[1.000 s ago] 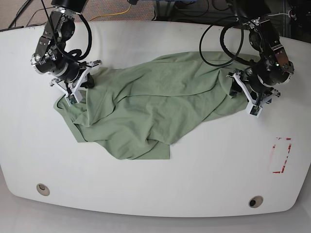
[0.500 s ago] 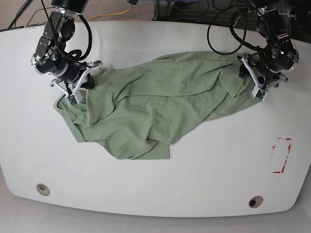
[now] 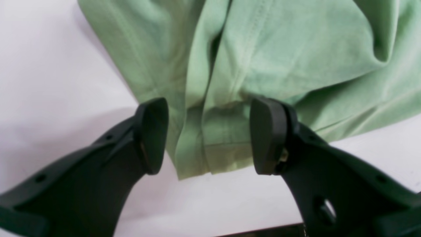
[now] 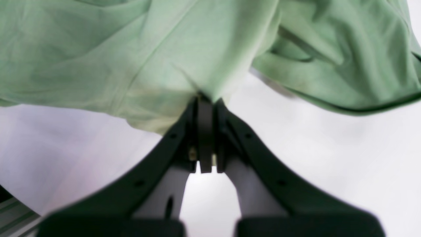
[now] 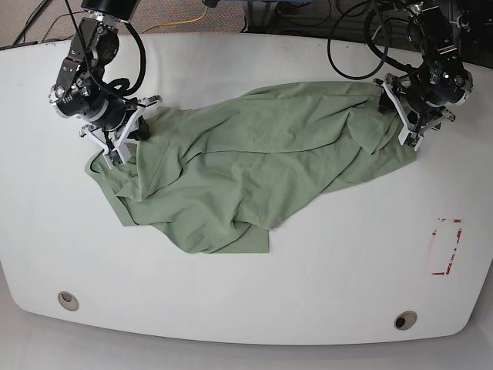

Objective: Layout the t-shirt on the table in an organized manner, then fold the t-shirt properly
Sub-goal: 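Move the left gripper to the shirt's opposite corner and pinch it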

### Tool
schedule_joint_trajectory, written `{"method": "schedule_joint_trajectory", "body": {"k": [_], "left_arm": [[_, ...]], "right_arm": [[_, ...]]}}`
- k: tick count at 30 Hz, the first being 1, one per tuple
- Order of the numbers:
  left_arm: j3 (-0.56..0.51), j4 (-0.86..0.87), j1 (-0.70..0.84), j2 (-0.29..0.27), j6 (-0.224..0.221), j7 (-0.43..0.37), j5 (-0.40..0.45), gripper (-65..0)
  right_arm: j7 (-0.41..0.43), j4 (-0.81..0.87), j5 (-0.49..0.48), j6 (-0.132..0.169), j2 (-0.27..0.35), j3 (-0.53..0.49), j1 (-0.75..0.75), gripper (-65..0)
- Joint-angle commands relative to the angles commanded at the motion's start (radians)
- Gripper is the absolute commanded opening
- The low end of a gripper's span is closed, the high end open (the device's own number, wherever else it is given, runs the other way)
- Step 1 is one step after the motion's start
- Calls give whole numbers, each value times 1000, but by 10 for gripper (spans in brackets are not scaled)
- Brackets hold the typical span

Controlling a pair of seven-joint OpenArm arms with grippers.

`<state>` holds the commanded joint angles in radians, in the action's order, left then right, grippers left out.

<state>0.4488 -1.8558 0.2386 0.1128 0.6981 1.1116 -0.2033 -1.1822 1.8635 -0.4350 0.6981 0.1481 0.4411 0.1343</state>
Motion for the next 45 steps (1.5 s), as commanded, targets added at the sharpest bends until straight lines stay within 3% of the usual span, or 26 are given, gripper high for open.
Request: {"method": "schedule_joint_trajectory", "body": {"k": [27, 29, 33, 40, 45], "left_arm": [[-6, 2, 34, -6, 0, 2, 0, -287], [-11, 2, 34, -6, 0, 2, 0, -328], [-52, 2, 32, -6, 0, 2, 2, -468], [-80, 2, 31, -6, 0, 2, 2, -617], [-80, 2, 29, -6, 0, 2, 2, -635]], "right_arm": [[0, -2, 0, 0, 0, 2, -5, -650], [0, -2, 0, 0, 0, 2, -5, -650], [0, -2, 0, 0, 0, 2, -6, -650], [0, -2, 0, 0, 0, 2, -6, -650], [0, -2, 0, 0, 0, 2, -6, -650]]}}
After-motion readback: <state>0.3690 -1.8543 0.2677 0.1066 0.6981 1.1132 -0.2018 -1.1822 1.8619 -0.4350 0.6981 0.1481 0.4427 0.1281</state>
